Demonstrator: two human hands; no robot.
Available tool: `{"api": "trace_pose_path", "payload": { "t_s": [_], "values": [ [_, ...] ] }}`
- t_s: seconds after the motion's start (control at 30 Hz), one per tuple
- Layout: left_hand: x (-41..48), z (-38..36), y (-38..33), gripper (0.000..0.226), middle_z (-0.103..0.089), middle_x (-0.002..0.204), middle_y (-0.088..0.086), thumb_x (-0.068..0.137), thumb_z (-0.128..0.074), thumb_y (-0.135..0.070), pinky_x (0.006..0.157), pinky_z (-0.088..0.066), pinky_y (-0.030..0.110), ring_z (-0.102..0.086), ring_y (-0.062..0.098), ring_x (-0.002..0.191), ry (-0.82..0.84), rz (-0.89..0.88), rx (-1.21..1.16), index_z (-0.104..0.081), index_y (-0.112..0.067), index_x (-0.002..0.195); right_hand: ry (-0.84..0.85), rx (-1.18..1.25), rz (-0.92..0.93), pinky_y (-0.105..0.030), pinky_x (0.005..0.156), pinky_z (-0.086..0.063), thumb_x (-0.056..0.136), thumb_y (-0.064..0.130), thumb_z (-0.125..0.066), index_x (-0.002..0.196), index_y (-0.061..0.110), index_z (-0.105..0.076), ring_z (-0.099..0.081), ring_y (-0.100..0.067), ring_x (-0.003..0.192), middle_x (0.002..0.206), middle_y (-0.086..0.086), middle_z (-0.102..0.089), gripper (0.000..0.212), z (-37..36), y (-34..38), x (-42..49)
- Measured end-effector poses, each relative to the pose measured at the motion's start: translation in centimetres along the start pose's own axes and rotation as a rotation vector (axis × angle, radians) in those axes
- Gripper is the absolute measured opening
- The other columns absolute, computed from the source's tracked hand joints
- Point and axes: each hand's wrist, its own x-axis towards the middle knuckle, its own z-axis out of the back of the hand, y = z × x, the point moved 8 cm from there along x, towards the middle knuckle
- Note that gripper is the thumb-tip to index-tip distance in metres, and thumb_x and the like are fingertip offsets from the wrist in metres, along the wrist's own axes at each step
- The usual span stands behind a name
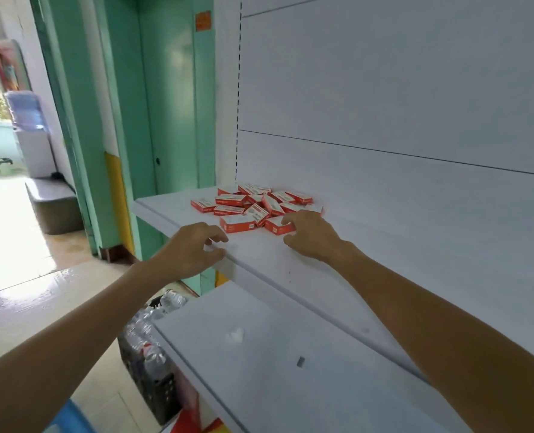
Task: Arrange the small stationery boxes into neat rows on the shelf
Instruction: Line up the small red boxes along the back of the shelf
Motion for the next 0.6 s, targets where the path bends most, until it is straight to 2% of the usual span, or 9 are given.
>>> {"api": "trace_pose_path", "payload": {
  "t_s": [0.17, 0.3, 0.43, 0.6],
  "values": [
    [3.7, -0.6, 1.2, 0.027, -0.059, 0.116, 0.001, 0.083, -0.063, -0.025, 0.081, -0.034, 0.024, -0.046, 0.011, 0.093, -0.015, -0.013, -0.004, -0.061, -0.017, 0.109, 0.042, -0.025, -0.009, -0.033, 0.092, -0.041, 0.084, 0.016, -0.057, 0.125, 0.016, -0.051, -0.047, -0.022, 0.119, 0.131, -0.006, -0.052, 0.042, -1.3, -1.2, 4.0],
    [7.4, -1.9, 2.3, 0.047, -0.058, 0.12, 0.005, 0.08, -0.066, -0.037, 0.087, -0.039, 0.03, -0.05, 0.019, 0.104, -0.003, -0.007, 0.048, -0.055, -0.014, 0.119, 0.169, -0.024, -0.003, -0.03, 0.091, -0.038, 0.079, 0.038, -0.064, 0.127, 0.017, -0.049, -0.045, -0.021, 0.119, 0.133, -0.003, -0.05, 0.054, -2.8, -2.5, 6.5],
    [10.7, -3.6, 3.5, 0.055, -0.057, 0.126, 0.004, 0.078, -0.063, -0.047, 0.089, -0.04, 0.032, -0.051, 0.021, 0.11, 0.007, -0.051, 0.108, -0.053, -0.016, 0.122, 0.248, -0.027, 0.039, -0.024, 0.086, -0.034, 0.074, 0.043, -0.069, 0.126, 0.022, -0.05, -0.046, -0.017, 0.115, 0.131, 0.001, -0.05, 0.059, -3.5, -3.2, 8.6],
    [13.3, -5.3, 5.9, 0.053, -0.055, 0.128, 0.001, 0.08, -0.06, -0.049, 0.082, -0.036, 0.026, -0.049, 0.015, 0.106, 0.098, -0.043, 0.016, -0.051, -0.019, 0.123, 0.246, 0.008, 0.013, -0.025, 0.085, -0.032, 0.068, 0.05, -0.073, 0.12, 0.026, -0.055, -0.045, -0.015, 0.109, 0.128, 0.001, -0.051, 0.06, -3.9, -3.6, 11.0]
  ]
}}
